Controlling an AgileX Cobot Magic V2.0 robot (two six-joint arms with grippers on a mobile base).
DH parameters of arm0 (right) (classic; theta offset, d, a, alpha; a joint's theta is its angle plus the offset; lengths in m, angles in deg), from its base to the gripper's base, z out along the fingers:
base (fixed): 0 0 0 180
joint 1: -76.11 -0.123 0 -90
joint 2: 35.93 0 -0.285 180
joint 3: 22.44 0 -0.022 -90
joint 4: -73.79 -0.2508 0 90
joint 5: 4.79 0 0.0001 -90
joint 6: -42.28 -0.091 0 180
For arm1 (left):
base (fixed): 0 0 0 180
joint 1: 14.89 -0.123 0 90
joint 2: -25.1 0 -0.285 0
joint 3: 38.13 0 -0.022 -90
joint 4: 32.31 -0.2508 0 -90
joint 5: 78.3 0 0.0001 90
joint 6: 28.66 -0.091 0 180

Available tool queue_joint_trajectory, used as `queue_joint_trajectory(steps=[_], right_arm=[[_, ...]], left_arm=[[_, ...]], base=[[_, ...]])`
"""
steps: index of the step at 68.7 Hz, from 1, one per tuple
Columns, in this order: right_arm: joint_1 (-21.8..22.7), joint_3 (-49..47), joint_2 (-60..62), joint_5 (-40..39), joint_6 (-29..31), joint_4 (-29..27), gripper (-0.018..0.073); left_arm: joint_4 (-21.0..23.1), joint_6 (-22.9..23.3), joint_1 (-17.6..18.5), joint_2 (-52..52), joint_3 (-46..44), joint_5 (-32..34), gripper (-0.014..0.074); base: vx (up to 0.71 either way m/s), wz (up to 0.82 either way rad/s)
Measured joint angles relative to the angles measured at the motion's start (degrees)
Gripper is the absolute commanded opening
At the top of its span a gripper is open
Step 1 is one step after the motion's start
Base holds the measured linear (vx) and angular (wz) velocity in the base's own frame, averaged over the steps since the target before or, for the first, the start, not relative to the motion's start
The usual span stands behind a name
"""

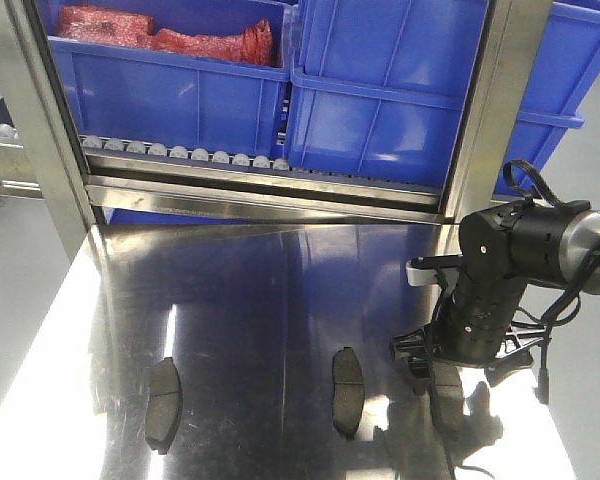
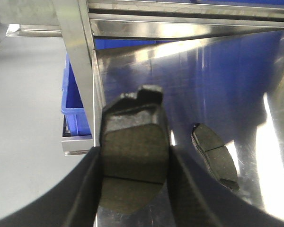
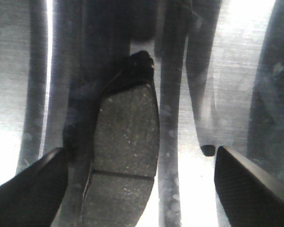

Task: Move and align brake pads A on conveyor
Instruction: 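Lower the right gripper onto the brake pad nearest it and close, then lift the grasped brake pad off the table with the right gripper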

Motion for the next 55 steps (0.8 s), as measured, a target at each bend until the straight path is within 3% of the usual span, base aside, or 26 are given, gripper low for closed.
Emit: queue_joint_trajectory(steps=[13, 20, 31, 42, 55], right_arm=[[0.00, 0.00, -0.11, -0.87, 0.00, 0.00, 0.0575], [0.00, 0.00, -0.11, -0.95, 0.00, 0.00, 0.0495], [-0.05, 0.00, -0.11, -1.15, 0.00, 0.00, 0.0284], [-0.05, 0.00, -0.11, -1.33, 0.00, -0.19, -0.0019], [-0.05, -0.05, -0.11, -1.39, 0.93, -0.19, -0.0011]], left_arm=[[0.00, 0.00, 0.00, 0.00, 0.00, 0.00, -0.0006], [0.00, 0.00, 0.00, 0.00, 0.00, 0.00, -0.0006], [0.00, 0.00, 0.00, 0.00, 0.00, 0.00, -0.0006], [0.00, 0.00, 0.00, 0.00, 0.00, 0.00, -0.0006], [0.00, 0.00, 0.00, 0.00, 0.00, 0.00, -0.0006]], base=[[0.00, 0.00], [0.00, 0.00], [0.00, 0.00], [0.00, 0.00], [0.00, 0.00]])
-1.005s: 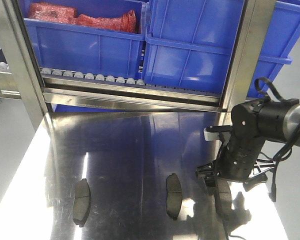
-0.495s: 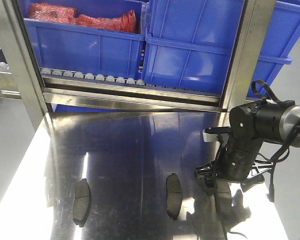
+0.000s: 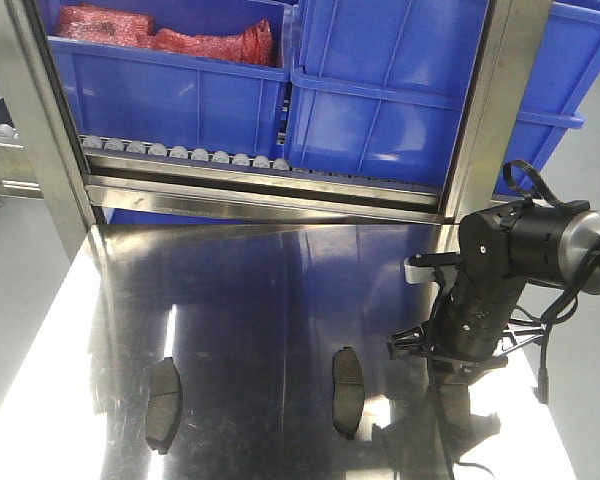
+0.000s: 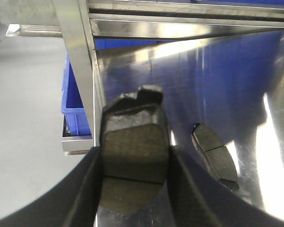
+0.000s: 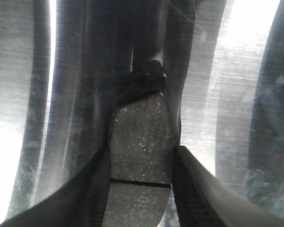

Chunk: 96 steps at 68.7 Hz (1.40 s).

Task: Move and align brake pads A on conveyor
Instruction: 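Lift the grasped brake pad off the table with the right gripper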

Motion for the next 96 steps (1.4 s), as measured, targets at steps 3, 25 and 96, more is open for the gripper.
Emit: queue_joint_trajectory(steps=[3, 25, 96], right_arm=[[0.00, 0.00, 0.00, 0.00, 0.22, 0.00, -0.0011], [-0.86, 0.00, 4.77, -0.09, 2.34, 0.11, -0.0010], [5.48, 34.46, 63.85, -15.31, 7.50, -0.97, -0.0008]], left_arm=[[0.00, 0.00, 0.00, 0.00, 0.00, 0.00, -0.0006], [0.00, 0.00, 0.00, 0.00, 0.00, 0.00, -0.0006], [0.00, 0.00, 0.00, 0.00, 0.00, 0.00, -0.0006]], base=[[0.00, 0.00], [0.00, 0.00], [0.00, 0.00]])
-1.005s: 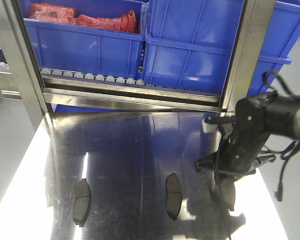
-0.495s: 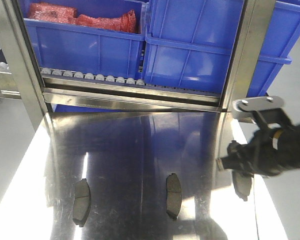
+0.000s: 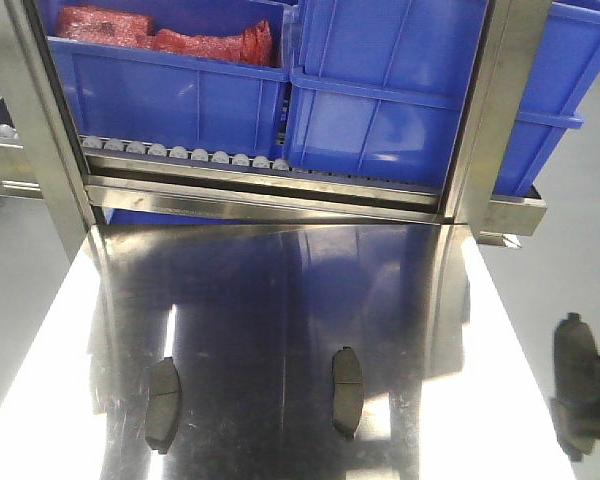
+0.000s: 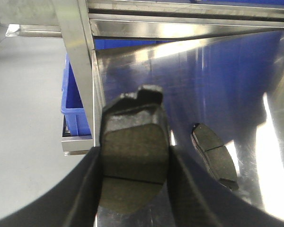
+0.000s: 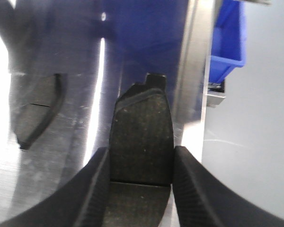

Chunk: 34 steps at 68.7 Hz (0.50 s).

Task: Move and align brake pads A on conveyor
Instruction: 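Lift the grasped brake pad off the table with the right gripper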

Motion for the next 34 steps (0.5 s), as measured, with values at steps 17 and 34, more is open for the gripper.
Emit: queue_joint_trajectory(steps=[17, 34], right_arm=[[2.16, 6.22, 10.98, 0.30, 4.28, -0.74, -0.0007], [2.16, 9.25, 14.75, 0.69, 5.05, -1.10, -0.0007]], left_arm=[[0.00, 0.00, 0.00, 0.00, 0.00, 0.00, -0.0006], [0.00, 0.00, 0.00, 0.00, 0.00, 0.00, -0.0006]], base=[[0.00, 0.00], [0.00, 0.00]])
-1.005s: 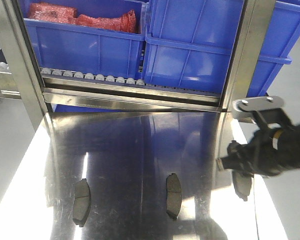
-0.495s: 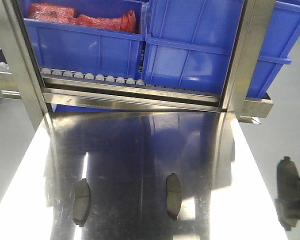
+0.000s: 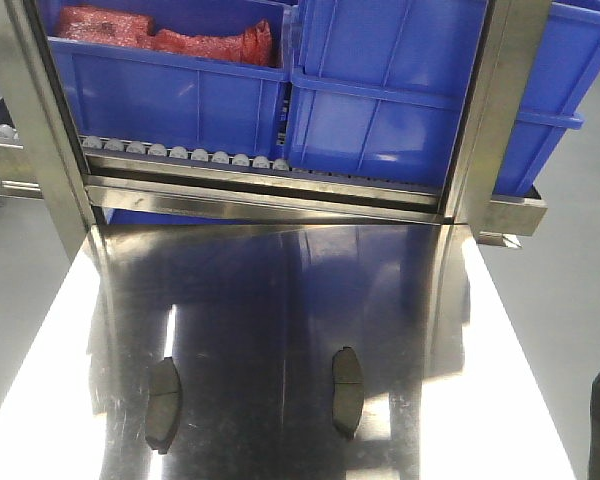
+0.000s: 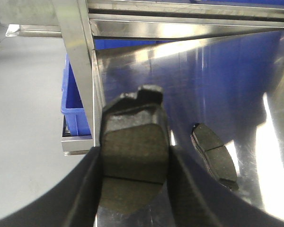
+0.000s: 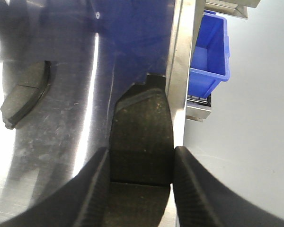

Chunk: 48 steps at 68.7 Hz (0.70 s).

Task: Move and align brake pads A on conveyor
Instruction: 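Lift the grasped brake pad off the table with the right gripper, then hold both brake pads raised while backing away from the table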

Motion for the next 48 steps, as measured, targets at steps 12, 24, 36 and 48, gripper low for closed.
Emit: queue_joint_trajectory(steps=[12, 24, 36, 48], right_arm=[[0.00, 0.00, 0.00, 0.07, 0.00, 0.00, -0.0007], [0.00, 0.00, 0.00, 0.20, 0.00, 0.00, -0.0007], [0.00, 0.00, 0.00, 0.21, 0.00, 0.00, -0.0007], [0.00, 0.00, 0.00, 0.21, 0.00, 0.00, -0.0007]], left_arm=[[0.00, 0.00, 0.00, 0.00, 0.00, 0.00, -0.0006], [0.00, 0.00, 0.00, 0.00, 0.00, 0.00, -0.0006], [0.00, 0.00, 0.00, 0.00, 0.00, 0.00, -0.0006], [0.00, 0.00, 0.00, 0.00, 0.00, 0.00, -0.0006]], base=[[0.00, 0.00], [0.00, 0.00], [0.00, 0.00], [0.00, 0.00]])
